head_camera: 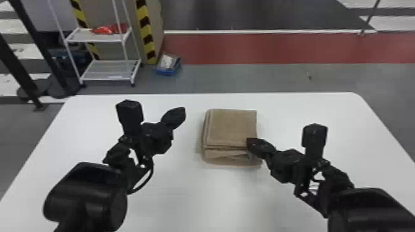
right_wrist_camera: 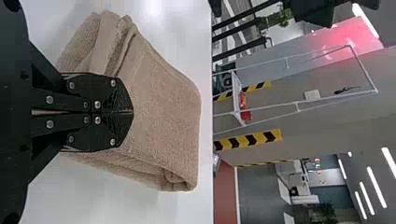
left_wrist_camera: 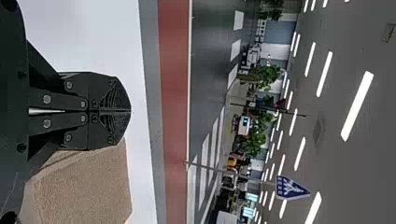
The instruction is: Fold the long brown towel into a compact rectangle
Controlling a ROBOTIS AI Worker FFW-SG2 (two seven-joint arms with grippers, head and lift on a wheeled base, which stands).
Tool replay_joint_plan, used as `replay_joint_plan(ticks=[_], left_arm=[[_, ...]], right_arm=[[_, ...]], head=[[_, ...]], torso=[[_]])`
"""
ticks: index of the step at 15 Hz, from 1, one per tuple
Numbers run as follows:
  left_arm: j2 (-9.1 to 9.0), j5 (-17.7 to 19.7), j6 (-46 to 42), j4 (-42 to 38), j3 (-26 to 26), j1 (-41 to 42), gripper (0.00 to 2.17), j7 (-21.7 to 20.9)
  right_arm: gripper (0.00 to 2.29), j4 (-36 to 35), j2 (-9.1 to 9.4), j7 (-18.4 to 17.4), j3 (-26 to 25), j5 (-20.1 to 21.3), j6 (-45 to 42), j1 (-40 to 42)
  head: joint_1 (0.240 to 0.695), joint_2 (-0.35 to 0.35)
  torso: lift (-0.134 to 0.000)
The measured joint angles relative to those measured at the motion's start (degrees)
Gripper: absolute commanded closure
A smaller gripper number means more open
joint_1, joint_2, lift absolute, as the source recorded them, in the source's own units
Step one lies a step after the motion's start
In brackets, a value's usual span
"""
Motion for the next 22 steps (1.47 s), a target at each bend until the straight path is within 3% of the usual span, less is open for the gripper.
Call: replay_joint_plan(ticks=[1, 2, 3, 6, 8, 11, 13, 18, 22], left_arm=[[-0.11, -0.05, -1.4, -0.3, -0.48, 0.29, 1.12, 1.21], [-0.29, -0.18, -3.7, -0.53, -1.16, 0.66, 0.42, 2.27], [-0.55, -0.27, -5.53, -0.66, -1.61, 0.98, 0.06, 2.6], [-1.5, -0.82, -9.44, -1.61, -2.32, 2.36, 0.03, 5.02], [-1.71, -3.27, -17.99, -3.2, -2.83, 5.66, 0.03, 8.46], [-1.73, -7.35, -25.04, -5.99, -2.43, 10.72, 0.03, 13.12], [-1.87, -8.48, -24.65, -6.59, -1.37, 12.42, 0.04, 14.02], [-2.47, -8.71, -20.04, -7.78, 0.77, 15.17, 0.03, 15.22], [-3.14, -10.19, -15.44, -10.3, 3.42, 15.85, 0.03, 17.85]], right_arm=[[0.0, -3.76, 0.03, -0.42, -0.41, -0.23, -0.07, 1.91], [0.0, -8.55, 0.06, -1.61, -0.97, -0.27, -0.13, 4.3], [0.03, -13.34, 0.07, -3.32, -1.69, 0.09, -0.21, 6.73], [0.05, -22.78, 0.08, -8.48, -4.49, 2.96, -2.47, 12.8], [0.05, -25.04, 0.19, -11.43, -6.74, 4.43, -9.84, 17.0], [0.05, -25.28, 0.69, -11.41, -10.48, 0.33, -16.36, 20.39], [0.06, -25.21, 0.73, -11.3, -12.5, -3.29, -18.86, 22.58], [0.05, -23.73, 1.8, -12.01, -14.48, -4.83, -21.3, 23.86], [0.05, -22.06, 2.18, -16.69, -11.82, -4.4, -18.92, 21.72]], head=[[0.695, 0.025], [0.695, 0.017], [0.695, 0.006], [0.695, -0.032], [0.695, -0.069], [0.695, -0.084], [0.695, -0.094], [0.695, -0.097], [0.695, -0.064]], torso=[[-0.116], [-0.116], [-0.116], [-0.116], [-0.116], [-0.116], [-0.116], [-0.116], [-0.116]])
